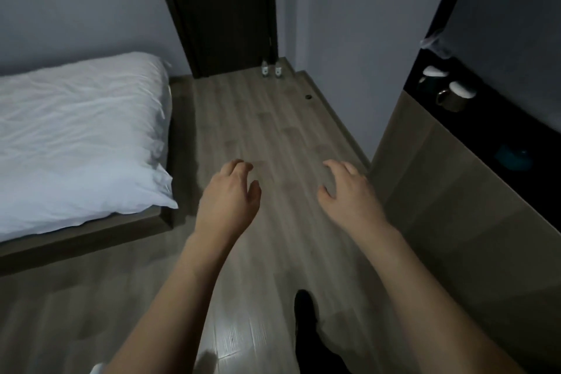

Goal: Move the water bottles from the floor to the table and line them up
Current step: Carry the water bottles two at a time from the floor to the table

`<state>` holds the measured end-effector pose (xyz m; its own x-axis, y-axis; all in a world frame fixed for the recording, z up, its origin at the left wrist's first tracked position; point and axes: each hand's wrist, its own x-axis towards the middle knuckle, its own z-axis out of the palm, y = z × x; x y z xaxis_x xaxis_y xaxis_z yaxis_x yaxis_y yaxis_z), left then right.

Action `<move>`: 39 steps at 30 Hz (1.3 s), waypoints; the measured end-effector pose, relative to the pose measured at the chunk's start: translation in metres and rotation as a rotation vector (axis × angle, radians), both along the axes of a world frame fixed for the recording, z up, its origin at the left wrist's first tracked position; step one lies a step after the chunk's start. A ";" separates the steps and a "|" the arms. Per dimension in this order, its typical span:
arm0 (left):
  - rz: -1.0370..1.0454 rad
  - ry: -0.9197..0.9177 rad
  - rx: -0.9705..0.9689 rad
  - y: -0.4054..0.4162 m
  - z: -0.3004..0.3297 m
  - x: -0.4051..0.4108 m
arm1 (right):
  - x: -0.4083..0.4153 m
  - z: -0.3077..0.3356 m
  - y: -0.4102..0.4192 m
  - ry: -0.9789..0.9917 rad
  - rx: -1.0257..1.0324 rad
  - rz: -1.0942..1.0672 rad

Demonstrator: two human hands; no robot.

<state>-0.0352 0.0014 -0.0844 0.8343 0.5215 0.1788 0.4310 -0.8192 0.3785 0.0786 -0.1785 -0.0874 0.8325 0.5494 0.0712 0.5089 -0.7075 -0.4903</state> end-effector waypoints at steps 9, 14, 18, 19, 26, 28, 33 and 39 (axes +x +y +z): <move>0.012 -0.023 0.078 0.093 0.029 0.154 | 0.152 0.017 0.099 -0.021 0.029 0.082; 0.032 -0.018 0.059 0.137 0.032 0.207 | 0.209 0.026 0.146 -0.003 0.026 0.137; 0.068 -0.032 0.039 0.180 0.027 0.247 | 0.260 0.022 0.186 -0.002 0.018 0.145; 0.068 -0.026 0.039 0.191 0.024 0.257 | 0.273 0.020 0.198 -0.004 0.019 0.140; 0.076 -0.033 0.032 0.300 0.009 0.349 | 0.367 0.007 0.300 0.007 0.021 0.148; 0.074 -0.033 0.025 0.333 0.009 0.381 | 0.399 0.008 0.335 0.005 0.023 0.147; 0.068 -0.028 0.016 0.417 0.016 0.455 | 0.470 0.025 0.424 -0.019 0.034 0.150; 0.037 -0.040 0.021 0.488 0.022 0.538 | 0.544 0.030 0.493 -0.022 0.025 0.134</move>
